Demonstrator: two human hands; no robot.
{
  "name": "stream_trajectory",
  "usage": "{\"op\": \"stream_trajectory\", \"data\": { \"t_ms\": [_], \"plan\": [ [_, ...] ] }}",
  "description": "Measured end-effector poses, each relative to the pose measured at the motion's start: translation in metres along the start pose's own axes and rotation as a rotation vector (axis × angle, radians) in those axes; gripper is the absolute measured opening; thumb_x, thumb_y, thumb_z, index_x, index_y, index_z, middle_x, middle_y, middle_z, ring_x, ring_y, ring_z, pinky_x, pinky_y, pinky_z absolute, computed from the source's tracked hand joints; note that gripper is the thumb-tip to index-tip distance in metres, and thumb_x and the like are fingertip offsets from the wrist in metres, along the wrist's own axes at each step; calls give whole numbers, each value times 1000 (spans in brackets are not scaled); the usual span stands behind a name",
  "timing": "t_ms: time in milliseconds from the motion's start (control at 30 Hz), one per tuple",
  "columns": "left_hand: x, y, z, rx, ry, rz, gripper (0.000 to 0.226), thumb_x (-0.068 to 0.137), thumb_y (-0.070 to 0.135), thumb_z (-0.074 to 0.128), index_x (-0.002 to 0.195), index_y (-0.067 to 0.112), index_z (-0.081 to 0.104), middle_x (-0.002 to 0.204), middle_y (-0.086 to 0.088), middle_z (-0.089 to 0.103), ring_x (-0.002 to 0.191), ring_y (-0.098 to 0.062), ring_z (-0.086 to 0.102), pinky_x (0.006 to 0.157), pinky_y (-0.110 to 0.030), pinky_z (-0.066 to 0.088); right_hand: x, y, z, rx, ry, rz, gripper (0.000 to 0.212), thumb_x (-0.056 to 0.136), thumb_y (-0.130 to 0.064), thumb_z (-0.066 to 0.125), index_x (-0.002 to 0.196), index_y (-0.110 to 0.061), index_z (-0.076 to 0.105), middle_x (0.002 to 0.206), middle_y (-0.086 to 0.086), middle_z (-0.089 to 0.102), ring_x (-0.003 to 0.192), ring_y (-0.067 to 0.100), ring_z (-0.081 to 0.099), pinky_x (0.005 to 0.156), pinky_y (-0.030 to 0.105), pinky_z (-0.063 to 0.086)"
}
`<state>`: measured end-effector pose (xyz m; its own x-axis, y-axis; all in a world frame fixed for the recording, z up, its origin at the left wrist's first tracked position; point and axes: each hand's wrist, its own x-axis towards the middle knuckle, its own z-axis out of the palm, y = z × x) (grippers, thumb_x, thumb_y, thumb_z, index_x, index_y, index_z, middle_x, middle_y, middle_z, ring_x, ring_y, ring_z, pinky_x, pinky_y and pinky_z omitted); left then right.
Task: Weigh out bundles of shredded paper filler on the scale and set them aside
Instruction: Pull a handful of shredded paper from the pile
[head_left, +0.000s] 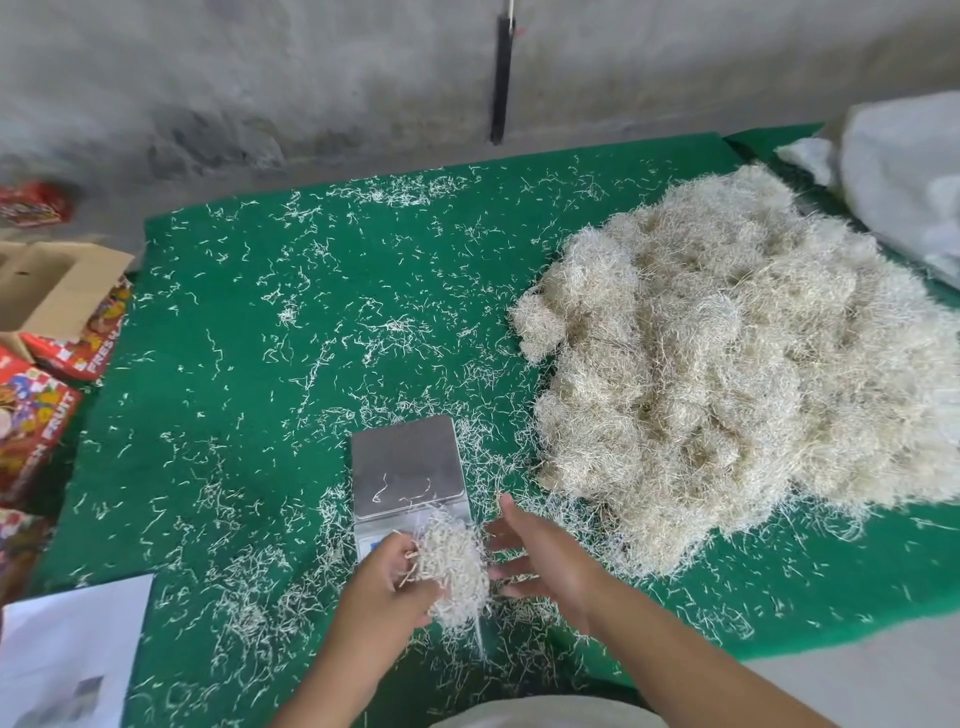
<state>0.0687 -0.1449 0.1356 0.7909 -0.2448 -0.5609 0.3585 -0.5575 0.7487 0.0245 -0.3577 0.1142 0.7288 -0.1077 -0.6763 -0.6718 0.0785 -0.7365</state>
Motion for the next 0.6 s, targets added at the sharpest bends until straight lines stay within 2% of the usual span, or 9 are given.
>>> {"op": "stream_trajectory", "data": {
  "t_ms": [67, 133, 167, 200, 267, 333, 433, 500, 600],
  "plan": [
    [-1, -8, -7, -1, 25, -9, 57, 89, 16, 79, 136, 36, 53, 128, 11, 51, 88, -13, 73, 73, -28, 61, 25, 17, -23, -318, 181, -77, 47, 103, -58, 52, 134, -25, 64, 152, 4, 55, 90, 11, 72, 85, 33, 64],
    [-3, -13, -12, -1, 34, -14, 59, 88, 19, 80, 137, 38, 52, 125, 13, 48, 92, -15, 72, 74, -26, 59, 48, 29, -50, -594, 302, -147, 39, 106, -38, 58, 143, -26, 59, 173, 7, 17, 94, 13, 72, 69, 19, 61],
    [-4, -15, -14, 1, 36, -14, 58, 88, 20, 81, 135, 39, 53, 124, 12, 48, 97, -15, 71, 77, -28, 59, 59, 35, -62, -703, 328, -128, 43, 107, -32, 59, 149, -27, 54, 176, 5, -3, 111, 23, 71, 75, 21, 61],
    [-5, -16, -15, 7, 39, -11, 57, 87, 20, 81, 134, 39, 53, 124, 11, 49, 103, -17, 68, 83, -33, 60, 70, 39, -72, -789, 324, -97, 49, 106, -27, 58, 155, -26, 48, 175, 4, -18, 128, 34, 64, 90, 29, 61],
    [-6, -17, -15, 31, 39, -1, 55, 87, 22, 81, 133, 39, 55, 124, 11, 50, 112, -17, 62, 97, -45, 56, 86, 45, -84, -873, 277, -29, 62, 105, -17, 58, 163, -20, 36, 172, 4, -27, 149, 43, 41, 119, 46, 44],
    [-6, -14, -14, 36, 38, 16, 51, 87, 24, 82, 127, 41, 56, 123, 11, 53, 111, -10, 59, 97, -45, 55, 94, 49, -90, -859, 273, 36, 70, 103, -8, 58, 165, -12, 28, 176, 7, -14, 154, 44, 31, 123, 47, 32],
    [-5, -9, -11, 80, 48, 56, 44, 84, 30, 85, 112, 50, 57, 116, 15, 57, 107, 4, 54, 81, -31, 50, 88, 50, -88, -746, 292, 6, 56, 102, -6, 56, 156, -4, 40, 164, 16, 37, 138, 38, 54, 113, 39, 46],
    [-1, -5, -6, 131, 48, 101, 41, 82, 33, 86, 108, 49, 59, 115, 23, 56, 107, 6, 52, 78, -26, 45, 74, 48, -82, -663, 357, -122, 38, 104, -15, 56, 142, -11, 56, 147, 8, 56, 124, 28, 65, 109, 42, 53],
    [7, 7, 6, 198, 16, 188, 40, 82, 32, 86, 107, 46, 58, 120, 28, 52, 111, 6, 52, 89, -25, 47, 51, 43, -73, -557, 439, -311, 24, 105, -22, 60, 127, -24, 67, 125, -12, 67, 108, -2, 65, 104, 28, 54]
  ]
}}
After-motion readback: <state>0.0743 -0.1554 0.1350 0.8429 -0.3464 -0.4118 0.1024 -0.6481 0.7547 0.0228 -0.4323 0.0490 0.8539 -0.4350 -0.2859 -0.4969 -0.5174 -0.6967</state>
